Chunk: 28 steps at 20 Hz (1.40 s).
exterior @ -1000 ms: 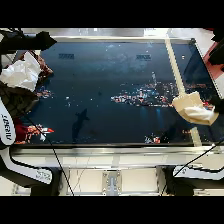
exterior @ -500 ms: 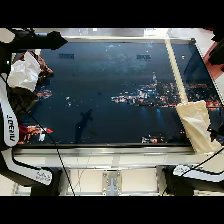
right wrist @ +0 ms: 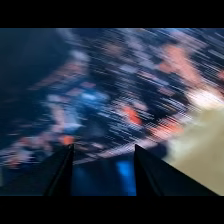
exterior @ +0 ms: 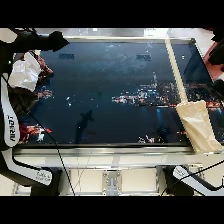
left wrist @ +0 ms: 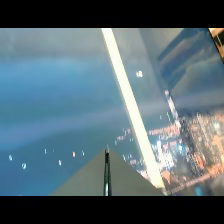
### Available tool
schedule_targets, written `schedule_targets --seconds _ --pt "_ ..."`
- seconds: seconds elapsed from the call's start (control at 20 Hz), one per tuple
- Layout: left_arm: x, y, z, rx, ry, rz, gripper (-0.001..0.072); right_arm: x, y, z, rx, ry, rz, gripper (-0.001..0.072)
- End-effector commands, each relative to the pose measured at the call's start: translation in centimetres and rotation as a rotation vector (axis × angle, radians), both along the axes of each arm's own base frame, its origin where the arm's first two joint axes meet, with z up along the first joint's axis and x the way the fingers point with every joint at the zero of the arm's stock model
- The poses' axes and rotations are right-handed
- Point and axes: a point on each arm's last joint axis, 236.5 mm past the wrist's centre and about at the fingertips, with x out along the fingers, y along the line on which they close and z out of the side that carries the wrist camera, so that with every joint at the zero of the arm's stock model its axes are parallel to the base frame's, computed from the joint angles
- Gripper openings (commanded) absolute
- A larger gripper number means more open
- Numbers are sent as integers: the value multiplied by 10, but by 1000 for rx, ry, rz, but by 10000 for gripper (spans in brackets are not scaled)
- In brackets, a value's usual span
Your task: Fold the shirts.
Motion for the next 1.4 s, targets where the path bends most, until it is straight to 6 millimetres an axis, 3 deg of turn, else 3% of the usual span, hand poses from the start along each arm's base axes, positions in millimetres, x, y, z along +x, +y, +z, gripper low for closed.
schedule_targets --seconds 0.0,0.15,0.25,0.35,0.6,1.35 --pt "-27 -5 -25 32 147 -56 12 51 141 34 46 -327 350 442" --pt "-45 3 -49 125 243 -76 12 46 232 -42 -28 -213 591 442" --pt "-58 3 -56 123 315 -88 12 41 271 -72 -54 -167 683 442" --pt "-66 2 -59 129 343 -109 13 32 293 -87 -72 -141 745 442" --pt "-66 2 -59 129 344 -110 13 21 293 -100 -125 -89 782 443" --pt "-66 2 -59 129 344 -110 13 20 295 -100 -119 -86 785 442"
